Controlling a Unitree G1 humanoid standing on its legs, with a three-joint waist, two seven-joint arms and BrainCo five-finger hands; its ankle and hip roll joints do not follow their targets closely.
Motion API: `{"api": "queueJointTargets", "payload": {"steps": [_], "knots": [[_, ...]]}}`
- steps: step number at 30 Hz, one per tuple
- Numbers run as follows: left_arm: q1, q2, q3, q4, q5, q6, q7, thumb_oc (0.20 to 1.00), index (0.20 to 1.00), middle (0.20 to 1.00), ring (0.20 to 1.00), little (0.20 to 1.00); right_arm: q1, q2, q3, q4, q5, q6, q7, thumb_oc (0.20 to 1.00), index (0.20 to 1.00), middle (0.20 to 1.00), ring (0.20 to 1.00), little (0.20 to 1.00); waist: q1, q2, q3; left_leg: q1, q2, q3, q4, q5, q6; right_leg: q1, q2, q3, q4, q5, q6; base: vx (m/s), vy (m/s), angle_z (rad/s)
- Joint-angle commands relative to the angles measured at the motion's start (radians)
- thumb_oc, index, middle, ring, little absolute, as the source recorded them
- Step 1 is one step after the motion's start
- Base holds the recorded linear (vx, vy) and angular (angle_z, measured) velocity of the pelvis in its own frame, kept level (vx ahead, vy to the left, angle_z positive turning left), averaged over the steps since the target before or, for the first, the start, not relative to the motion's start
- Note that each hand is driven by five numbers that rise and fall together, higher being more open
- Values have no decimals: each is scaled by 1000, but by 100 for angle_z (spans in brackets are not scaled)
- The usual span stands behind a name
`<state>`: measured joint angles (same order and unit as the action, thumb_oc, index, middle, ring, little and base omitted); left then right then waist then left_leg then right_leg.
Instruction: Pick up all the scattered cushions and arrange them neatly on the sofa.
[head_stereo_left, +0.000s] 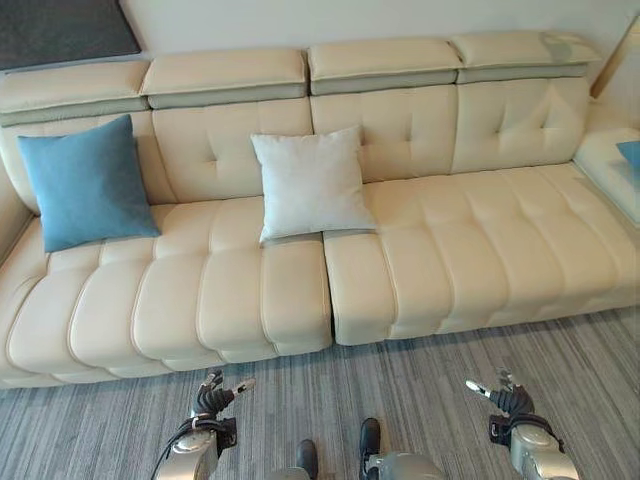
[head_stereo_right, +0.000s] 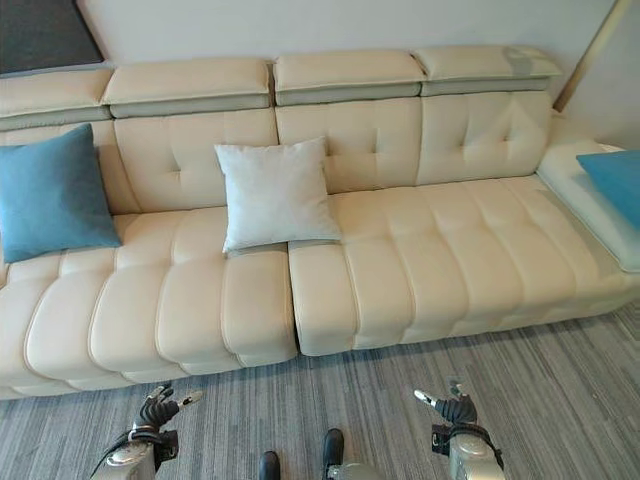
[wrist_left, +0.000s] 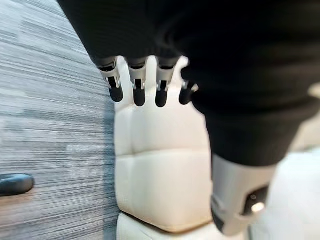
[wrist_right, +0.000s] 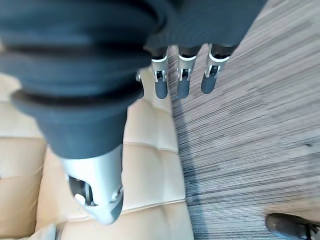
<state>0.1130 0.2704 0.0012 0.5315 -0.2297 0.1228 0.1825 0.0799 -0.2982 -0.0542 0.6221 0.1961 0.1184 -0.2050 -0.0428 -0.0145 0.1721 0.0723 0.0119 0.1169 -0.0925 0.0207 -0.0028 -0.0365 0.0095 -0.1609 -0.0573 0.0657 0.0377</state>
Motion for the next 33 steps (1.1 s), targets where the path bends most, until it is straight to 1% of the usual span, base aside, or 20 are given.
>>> {"api": "queueJointTargets", "payload": {"steps": [1, 5, 9, 11, 12, 13, 15, 18, 19, 22, 23, 24, 26, 27, 28, 29, 30, 31, 32, 33], "knots": [[-9, 37, 0, 0, 44, -28, -4, 1000, 1000, 1000, 1000, 1000, -32, -5, -12, -3, -9, -20, -3, 1000, 1000, 1000, 1000, 1000, -12, -7, -43, 13, -45, 11, 5, -82, 7, 54, -69, 11, 22, -103, 70, -76, 136, -35], [-17, 43, -4, 0, 48, -26, -8, 1000, 1000, 1000, 1000, 1000, -30, 7, -12, -5, -2, -23, -1, 1000, 1000, 1000, 1000, 1000, -20, -15, -27, 5, -48, 26, 5, -76, 12, 30, -77, 23, 38, -87, 78, -74, 82, -22], [-24, 53, -7, 6, 51, -26, -7, 1000, 1000, 1000, 1000, 1000, -28, 18, -15, -16, 8, -27, -7, 1000, 1000, 1000, 1000, 1000, -18, -18, -6, -4, -39, 92, 5, -76, 22, -15, -85, 14, 65, -68, 95, -97, 53, -34], [-25, 59, -3, -7, 49, -25, -6, 1000, 1000, 1000, 1000, 1000, -32, 21, -15, -29, 8, -30, -12, 1000, 1000, 1000, 1000, 1000, -6, -7, 10, 8, -17, 149, 5, -95, 17, -28, -126, -102, 123, -84, 104, -27, 13, -90], [-24, 62, 1, -15, 55, -25, -7, 1000, 1000, 1000, 1000, 1000, -35, 23, -16, -44, 2, -29, -13, 1000, 1000, 1000, 1000, 1000, -8, -3, 10, 17, -3, 211, 5, -101, 9, -26, -159, -196, 133, -82, 105, 6, 7, -131], [-24, 62, 1, -14, 55, -25, -7, 1000, 1000, 1000, 1000, 1000, -34, 23, -16, -45, 2, -28, -14, 1000, 1000, 1000, 1000, 1000, -6, -3, 11, 18, -3, 212, 5, -102, 9, -26, -159, -195, 133, -82, 105, -6, -14, -148], [-25, 60, 1, -18, 56, -26, -8, 1000, 1000, 1000, 1000, 1000, -30, 19, -25, -48, 1, -28, -16, 1000, 1000, 1000, 1000, 1000, -10, -7, 8, 27, 2, 265, 5, -102, 4, -21, -175, -259, 128, -73, 109, 24, -59, -128], [-25, 53, 1, -24, 67, -16, -13, 1000, 1000, 1000, 1000, 1000, -14, 9, -51, -49, -7, -15, -24, 1000, 1000, 1000, 1000, 1000, -16, -15, 3, 52, 8, 382, 5, -110, -5, -18, -186, -356, 67, -35, 125, 76, -140, -150], [-27, 52, -2, -27, 71, -15, -12, 1000, 1000, 1000, 1000, 1000, -9, 7, -60, -44, -7, -13, -27, 1000, 1000, 1000, 1000, 1000, -22, -16, 4, 60, 9, 402, 5, -111, -6, -21, -186, -371, 63, -28, 127, 81, -117, -132], [-35, 44, -8, -22, 68, -13, -12, 1000, 1000, 1000, 1000, 1000, 6, 5, -74, -37, -6, -8, -33, 1000, 1000, 1000, 1000, 1000, -33, -14, 9, 77, 13, 440, 5, -115, -11, -29, -186, -379, 56, -22, 132, 126, -173, -84], [-57, 34, -28, -1, 68, -12, -14, 1000, 1000, 1000, 1000, 1000, 12, 3, -87, -13, 11, -10, -38, 1000, 1000, 1000, 1000, 1000, -59, -11, 9, 87, 17, 456, 11, -120, -20, -22, -170, -344, 32, -33, 130, 189, -233, -67], [-59, 33, -29, 1, 68, -14, -13, 1000, 1000, 1000, 1000, 1000, 11, 2, -87, -13, 11, -10, -38, 1000, 1000, 1000, 1000, 1000, -56, -10, 10, 88, 19, 459, 13, -121, -21, -21, -169, -342, 31, -33, 129, 269, -318, -60], [-77, 17, -45, 26, 37, -19, -10, 1000, 1000, 1000, 1000, 1000, 18, -7, -101, 1, 39, -17, -45, 1000, 1000, 1000, 1000, 1000, -91, 10, 15, 86, 49, 466, 94, -146, -37, -20, -153, -298, 54, -72, 105, 223, -242, -41], [-77, 16, -46, 27, 37, -20, -10, 1000, 1000, 1000, 1000, 1000, 18, -8, -101, 1, 39, -17, -45, 1000, 1000, 1000, 1000, 1000, -90, 12, 16, 85, 53, 467, 101, -149, -39, -21, -152, -297, 57, -76, 104, 255, -290, -31], [-90, 15, -56, 34, 25, -26, -11, 1000, 1000, 1000, 1000, 1000, 17, -15, -104, 16, 59, -26, -48, 1000, 1000, 1000, 1000, 1000, -108, 19, 20, 74, 92, 479, 208, -166, -53, -10, -141, -277, 76, -119, 79, 168, -213, -22], [-90, 14, -56, 35, 25, -26, -11, 1000, 1000, 1000, 1000, 1000, 16, -16, -104, 17, 60, -26, -48, 1000, 1000, 1000, 1000, 1000, -107, 21, 20, 68, 100, 480, 224, -173, -57, -12, -138, -276, 79, -123, 76, 287, -344, -23], [-92, 15, -61, 35, 15, -29, -11, 1000, 1000, 1000, 1000, 1000, 14, -20, -99, 25, 71, -30, -50, 1000, 1000, 1000, 1000, 1000, -112, 23, 23, 56, 134, 480, 310, -149, -70, 0, -125, -261, 92, -149, 57, 304, -373, -33], [-97, 14, -68, 32, -8, -36, -2, 1000, 1000, 1000, 1000, 1000, 3, -32, -82, 23, 77, -37, -49, 1000, 1000, 1000, 1000, 1000, -93, 27, 42, 15, 175, 404, 459, -87, -89, 25, -92, -224, 98, -186, 17, 476, -541, -85], [-99, 10, -76, 18, -37, -47, 9, 1000, 1000, 1000, 1000, 1000, -13, -46, -55, 18, 72, -40, -46, 1000, 1000, 1000, 1000, 1000, -67, 25, 54, -45, 160, 266, 561, -50, -84, 46, -60, -173, 97, -210, -16, 354, -409, -110], [-99, 10, -76, 18, -37, -47, 9, 1000, 1000, 1000, 1000, 1000, -14, -47, -55, 18, 72, -40, -46, 1000, 1000, 1000, 1000, 1000, -68, 25, 53, -49, 162, 263, 565, -51, -86, 46, -59, -175, 97, -212, -17, 272, -210, -114]]}}
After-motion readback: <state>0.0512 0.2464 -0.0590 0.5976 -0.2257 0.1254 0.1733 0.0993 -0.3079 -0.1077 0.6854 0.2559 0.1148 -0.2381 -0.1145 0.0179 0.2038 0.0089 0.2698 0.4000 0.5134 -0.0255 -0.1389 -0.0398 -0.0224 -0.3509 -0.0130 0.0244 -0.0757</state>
